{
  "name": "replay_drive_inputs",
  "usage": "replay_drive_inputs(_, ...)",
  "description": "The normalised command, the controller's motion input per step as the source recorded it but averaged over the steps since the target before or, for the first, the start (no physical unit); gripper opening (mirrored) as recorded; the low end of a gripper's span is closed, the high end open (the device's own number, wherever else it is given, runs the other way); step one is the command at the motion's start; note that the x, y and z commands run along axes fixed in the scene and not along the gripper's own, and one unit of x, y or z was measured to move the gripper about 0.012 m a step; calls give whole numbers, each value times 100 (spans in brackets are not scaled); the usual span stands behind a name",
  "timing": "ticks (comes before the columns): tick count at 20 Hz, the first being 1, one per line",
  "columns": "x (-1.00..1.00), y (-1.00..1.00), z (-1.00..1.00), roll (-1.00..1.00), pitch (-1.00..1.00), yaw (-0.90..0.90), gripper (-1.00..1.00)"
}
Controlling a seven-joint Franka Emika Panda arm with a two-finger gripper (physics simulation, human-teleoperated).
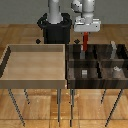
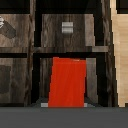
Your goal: Place the box of cereal into the appropriate compartment.
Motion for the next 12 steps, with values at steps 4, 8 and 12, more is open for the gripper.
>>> replay_drive_inputs(4,0,100,0,0,0,0,-100)
replay_drive_inputs(8,0,100,0,0,0,0,-100)
replay_drive_inputs(12,0,100,0,0,0,0,-100)
